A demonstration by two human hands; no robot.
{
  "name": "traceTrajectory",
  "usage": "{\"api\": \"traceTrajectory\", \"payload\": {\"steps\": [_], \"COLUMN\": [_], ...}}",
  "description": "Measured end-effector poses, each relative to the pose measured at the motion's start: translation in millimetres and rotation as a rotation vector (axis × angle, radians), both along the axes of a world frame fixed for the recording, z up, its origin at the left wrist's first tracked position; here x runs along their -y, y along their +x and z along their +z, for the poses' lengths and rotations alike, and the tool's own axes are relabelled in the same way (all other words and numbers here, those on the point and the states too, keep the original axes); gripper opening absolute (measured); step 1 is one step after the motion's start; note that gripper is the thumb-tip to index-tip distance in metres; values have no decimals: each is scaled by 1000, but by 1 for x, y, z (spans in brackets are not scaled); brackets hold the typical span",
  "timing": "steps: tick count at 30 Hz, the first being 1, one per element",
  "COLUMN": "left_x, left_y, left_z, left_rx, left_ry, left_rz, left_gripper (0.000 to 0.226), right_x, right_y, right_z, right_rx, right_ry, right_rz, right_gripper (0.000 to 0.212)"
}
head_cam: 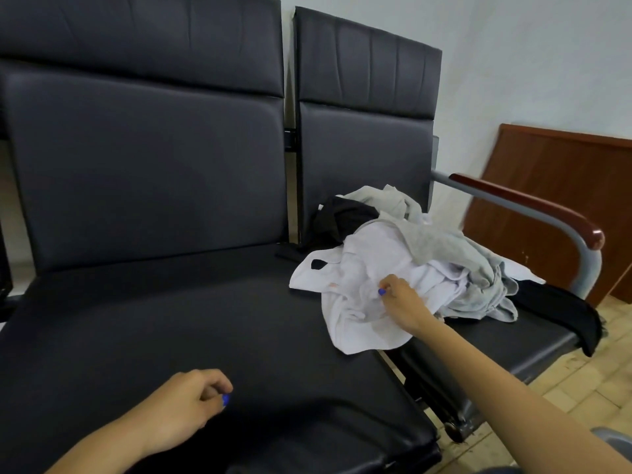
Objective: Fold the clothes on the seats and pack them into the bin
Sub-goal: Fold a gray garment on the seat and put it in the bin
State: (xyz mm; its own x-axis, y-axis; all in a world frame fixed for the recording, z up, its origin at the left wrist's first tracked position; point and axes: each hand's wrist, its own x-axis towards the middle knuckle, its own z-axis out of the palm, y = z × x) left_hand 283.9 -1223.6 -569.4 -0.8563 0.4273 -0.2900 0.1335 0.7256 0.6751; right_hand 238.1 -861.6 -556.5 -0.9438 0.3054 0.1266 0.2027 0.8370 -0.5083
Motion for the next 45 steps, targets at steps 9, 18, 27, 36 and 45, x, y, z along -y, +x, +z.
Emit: {"api": "traceTrajectory", "payload": {"steps": [9, 18, 27, 36, 45], "left_x": [-8, -20, -15, -16, -14], "left_y": [-1, 5, -2, -7, -5], "left_z": [-4, -5, -10, -17, -19], "left_rx": [45, 85, 118, 111, 69], "left_ry": [159, 199, 186, 153, 107], "left_rz": [138, 122, 143, 169, 63], "left_gripper": [16, 12, 16, 10, 12], "right_x": [90, 93, 16, -73, -64], "right_y": [70, 58, -41, -59, -42], "right_z": [74, 14, 194, 149, 89], "right_rx": [-93, 326, -576, -4, -14], "right_ry": [-494, 52, -624, -156, -14], "right_rz": [668, 658, 52, -326, -336], "right_gripper": [10, 15, 24, 38, 64]}}
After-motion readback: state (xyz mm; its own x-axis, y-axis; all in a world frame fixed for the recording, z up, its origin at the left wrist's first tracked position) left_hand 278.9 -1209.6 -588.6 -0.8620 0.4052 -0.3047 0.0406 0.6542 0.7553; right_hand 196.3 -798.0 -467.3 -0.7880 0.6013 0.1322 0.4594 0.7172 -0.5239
